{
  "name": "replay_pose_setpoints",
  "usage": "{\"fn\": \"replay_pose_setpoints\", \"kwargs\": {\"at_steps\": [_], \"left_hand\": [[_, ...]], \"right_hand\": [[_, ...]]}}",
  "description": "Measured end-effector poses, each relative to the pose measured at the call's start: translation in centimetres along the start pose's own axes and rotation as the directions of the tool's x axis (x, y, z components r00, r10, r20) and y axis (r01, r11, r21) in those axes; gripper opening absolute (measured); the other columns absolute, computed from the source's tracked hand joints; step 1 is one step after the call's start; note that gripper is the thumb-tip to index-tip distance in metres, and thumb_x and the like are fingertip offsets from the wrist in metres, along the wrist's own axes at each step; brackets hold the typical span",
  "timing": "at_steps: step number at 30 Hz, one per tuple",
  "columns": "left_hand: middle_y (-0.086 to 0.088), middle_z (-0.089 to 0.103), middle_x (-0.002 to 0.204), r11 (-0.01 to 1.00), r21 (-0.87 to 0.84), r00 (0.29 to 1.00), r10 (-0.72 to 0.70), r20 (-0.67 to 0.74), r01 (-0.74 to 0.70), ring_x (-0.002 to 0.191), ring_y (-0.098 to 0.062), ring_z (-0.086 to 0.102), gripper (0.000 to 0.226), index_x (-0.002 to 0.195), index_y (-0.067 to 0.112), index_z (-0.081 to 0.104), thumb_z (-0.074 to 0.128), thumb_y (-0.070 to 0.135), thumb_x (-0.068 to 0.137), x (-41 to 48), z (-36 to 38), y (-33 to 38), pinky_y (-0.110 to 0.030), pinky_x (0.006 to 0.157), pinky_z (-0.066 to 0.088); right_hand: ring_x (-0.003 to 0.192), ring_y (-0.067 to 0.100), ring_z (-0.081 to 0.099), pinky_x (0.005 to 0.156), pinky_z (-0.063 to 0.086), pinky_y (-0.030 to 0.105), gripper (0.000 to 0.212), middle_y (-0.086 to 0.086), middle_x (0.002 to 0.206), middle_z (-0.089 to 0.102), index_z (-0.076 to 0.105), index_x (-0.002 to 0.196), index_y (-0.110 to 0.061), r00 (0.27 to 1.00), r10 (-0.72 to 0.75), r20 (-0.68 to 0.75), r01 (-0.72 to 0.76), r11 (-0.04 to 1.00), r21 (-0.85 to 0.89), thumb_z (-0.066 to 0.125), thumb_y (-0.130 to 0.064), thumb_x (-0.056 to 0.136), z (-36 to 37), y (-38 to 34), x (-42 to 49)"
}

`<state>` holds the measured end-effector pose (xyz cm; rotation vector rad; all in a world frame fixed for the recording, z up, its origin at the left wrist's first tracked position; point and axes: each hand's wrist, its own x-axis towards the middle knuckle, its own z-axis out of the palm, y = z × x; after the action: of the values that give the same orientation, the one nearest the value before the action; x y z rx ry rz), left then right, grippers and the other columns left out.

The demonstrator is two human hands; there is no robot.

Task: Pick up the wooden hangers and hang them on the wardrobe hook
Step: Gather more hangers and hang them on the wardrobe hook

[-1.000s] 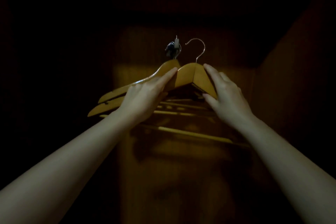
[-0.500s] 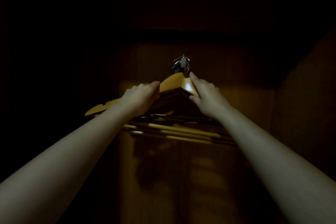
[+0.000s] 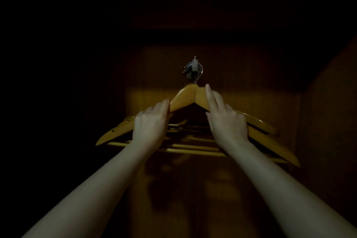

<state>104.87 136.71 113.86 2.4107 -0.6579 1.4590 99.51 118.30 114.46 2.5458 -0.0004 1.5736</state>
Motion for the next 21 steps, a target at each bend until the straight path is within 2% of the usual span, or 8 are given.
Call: {"fn": "replay_pose_setpoints", "kwargs": {"at_steps": [3, 6, 9, 11, 13, 17, 19, 21], "left_hand": [[-0.005, 0.061, 0.101, 0.998, 0.055, 0.999, -0.041, -0.017, 0.042, 0.08, -0.02, 0.06, 0.032, 0.124, 0.015, 0.046, 0.043, 0.029, 0.095, -0.1, 0.8, 0.6, -0.032, 0.063, 0.044], [-0.006, 0.06, 0.106, 0.993, 0.094, 0.997, -0.071, -0.004, 0.071, 0.085, -0.021, 0.059, 0.036, 0.127, 0.014, 0.043, 0.04, 0.032, 0.095, -0.1, 1.0, 0.9, -0.032, 0.066, 0.043], [-0.008, 0.055, 0.121, 0.985, 0.121, 0.989, -0.128, 0.067, 0.12, 0.105, -0.025, 0.056, 0.049, 0.136, 0.014, 0.033, 0.03, 0.042, 0.096, -0.1, 0.6, 1.4, -0.039, 0.087, 0.044], [-0.008, 0.043, 0.14, 0.983, 0.114, 0.979, -0.161, 0.124, 0.147, 0.129, -0.025, 0.042, 0.059, 0.145, 0.016, 0.019, 0.026, 0.047, 0.096, -0.3, 0.3, 1.7, -0.045, 0.109, 0.029], [-0.005, 0.018, 0.157, 0.986, 0.077, 0.971, -0.158, 0.178, 0.147, 0.145, -0.021, 0.015, 0.065, 0.149, 0.018, 0.002, 0.022, 0.049, 0.096, -1.0, -0.1, 1.9, -0.045, 0.117, 0.006], [0.006, -0.011, 0.157, 0.997, -0.055, 0.985, -0.043, 0.167, 0.053, 0.143, -0.01, -0.014, 0.065, 0.149, 0.023, -0.007, 0.013, 0.051, 0.093, -5.3, -1.2, 2.6, -0.036, 0.114, -0.011], [0.01, -0.01, 0.153, 0.99, -0.134, 0.98, 0.067, 0.186, -0.042, 0.141, -0.006, -0.014, 0.063, 0.148, 0.026, -0.002, 0.011, 0.05, 0.092, -8.1, -2.2, 3.3, -0.033, 0.113, -0.01], [0.007, 0.003, 0.157, 0.967, -0.209, 0.957, 0.19, 0.218, -0.144, 0.143, -0.006, -0.005, 0.06, 0.149, 0.026, 0.007, 0.015, 0.048, 0.094, -10.6, -3.4, 3.9, -0.031, 0.114, -0.004]], "right_hand": [[0.061, 0.018, 0.062, 0.039, 0.038, 0.023, 0.078, 0.008, 0.123, 0.058, 0.028, 0.145, -0.012, 0.999, -0.014, -0.049, 0.011, 0.997, -0.079, 0.068, -0.026, 0.081, 0.7, 0.6, 0.2], [0.068, 0.019, 0.063, 0.044, 0.045, 0.026, 0.075, 0.008, 0.121, 0.059, 0.028, 0.145, -0.012, 0.998, -0.017, -0.054, 0.013, 0.998, -0.068, 0.067, -0.026, 0.082, 1.0, 0.7, 0.3], [0.092, 0.025, 0.065, 0.066, 0.055, 0.034, 0.07, 0.011, 0.132, 0.054, 0.024, 0.146, -0.012, 0.999, -0.033, -0.033, 0.034, 0.999, 0.019, 0.059, -0.028, 0.088, 0.8, 0.7, 0.1], [0.114, 0.027, 0.057, 0.088, 0.05, 0.038, 0.065, 0.012, 0.14, 0.047, 0.025, 0.145, -0.01, 0.998, -0.065, -0.013, 0.066, 0.998, 0.02, 0.053, -0.03, 0.09, 0.2, 0.9, -0.2], [0.127, 0.029, 0.048, 0.101, 0.042, 0.043, 0.058, 0.013, 0.143, 0.044, 0.032, 0.142, -0.009, 0.996, -0.086, 0.007, 0.086, 0.996, -0.016, 0.049, -0.029, 0.091, -0.6, 1.1, -0.9], [0.13, 0.029, 0.044, 0.106, 0.036, 0.046, 0.048, 0.011, 0.14, 0.048, 0.046, 0.134, -0.012, 0.995, -0.101, 0.016, 0.101, 0.995, -0.014, 0.045, -0.029, 0.089, -2.4, 1.0, -5.0], [0.128, 0.026, 0.046, 0.104, 0.038, 0.043, 0.042, 0.008, 0.135, 0.052, 0.051, 0.129, -0.015, 0.993, -0.111, 0.024, 0.111, 0.994, 0.013, 0.045, -0.028, 0.09, -3.4, 0.5, -7.9], [0.123, 0.023, 0.048, 0.099, 0.043, 0.04, 0.039, 0.006, 0.129, 0.056, 0.055, 0.124, -0.017, 0.995, -0.089, 0.037, 0.088, 0.996, 0.032, 0.04, -0.03, 0.091, -4.4, -0.3, -10.8]]}}
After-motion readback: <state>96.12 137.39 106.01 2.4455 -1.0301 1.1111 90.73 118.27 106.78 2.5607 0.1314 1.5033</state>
